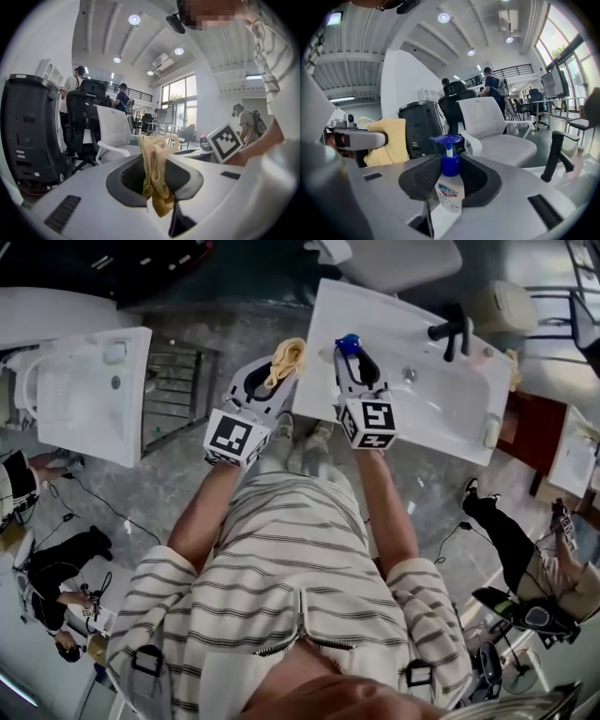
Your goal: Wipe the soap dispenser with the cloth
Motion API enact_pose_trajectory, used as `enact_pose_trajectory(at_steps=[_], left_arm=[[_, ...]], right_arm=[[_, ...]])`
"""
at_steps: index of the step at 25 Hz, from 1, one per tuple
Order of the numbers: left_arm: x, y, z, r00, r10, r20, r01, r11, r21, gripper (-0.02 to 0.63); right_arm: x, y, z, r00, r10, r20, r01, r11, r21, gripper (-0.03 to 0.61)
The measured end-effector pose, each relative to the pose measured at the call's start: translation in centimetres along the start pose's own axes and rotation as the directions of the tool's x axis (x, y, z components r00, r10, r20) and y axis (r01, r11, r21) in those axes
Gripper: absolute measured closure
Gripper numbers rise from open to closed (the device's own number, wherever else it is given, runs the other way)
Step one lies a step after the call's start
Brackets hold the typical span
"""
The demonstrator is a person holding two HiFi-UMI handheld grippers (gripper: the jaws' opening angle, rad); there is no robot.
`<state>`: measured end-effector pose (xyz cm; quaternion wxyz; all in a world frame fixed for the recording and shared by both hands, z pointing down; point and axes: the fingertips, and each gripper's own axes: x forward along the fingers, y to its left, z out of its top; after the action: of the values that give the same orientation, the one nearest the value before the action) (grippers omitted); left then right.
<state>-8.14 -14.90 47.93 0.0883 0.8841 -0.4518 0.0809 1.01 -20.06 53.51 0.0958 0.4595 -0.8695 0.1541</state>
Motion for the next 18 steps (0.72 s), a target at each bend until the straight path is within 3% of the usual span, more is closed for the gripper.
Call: enact_pose_trajectory(at_steps=[18], left_arm=[[0.2, 0.6, -2.6, 0.999, 0.012, -0.033, -0.013, 0.999, -0.032, 0.528]], right_arm=[[5.4, -1.4, -4.7, 0.997, -0.027, -0.066, 0.026, 1.0, -0.017, 0.453]])
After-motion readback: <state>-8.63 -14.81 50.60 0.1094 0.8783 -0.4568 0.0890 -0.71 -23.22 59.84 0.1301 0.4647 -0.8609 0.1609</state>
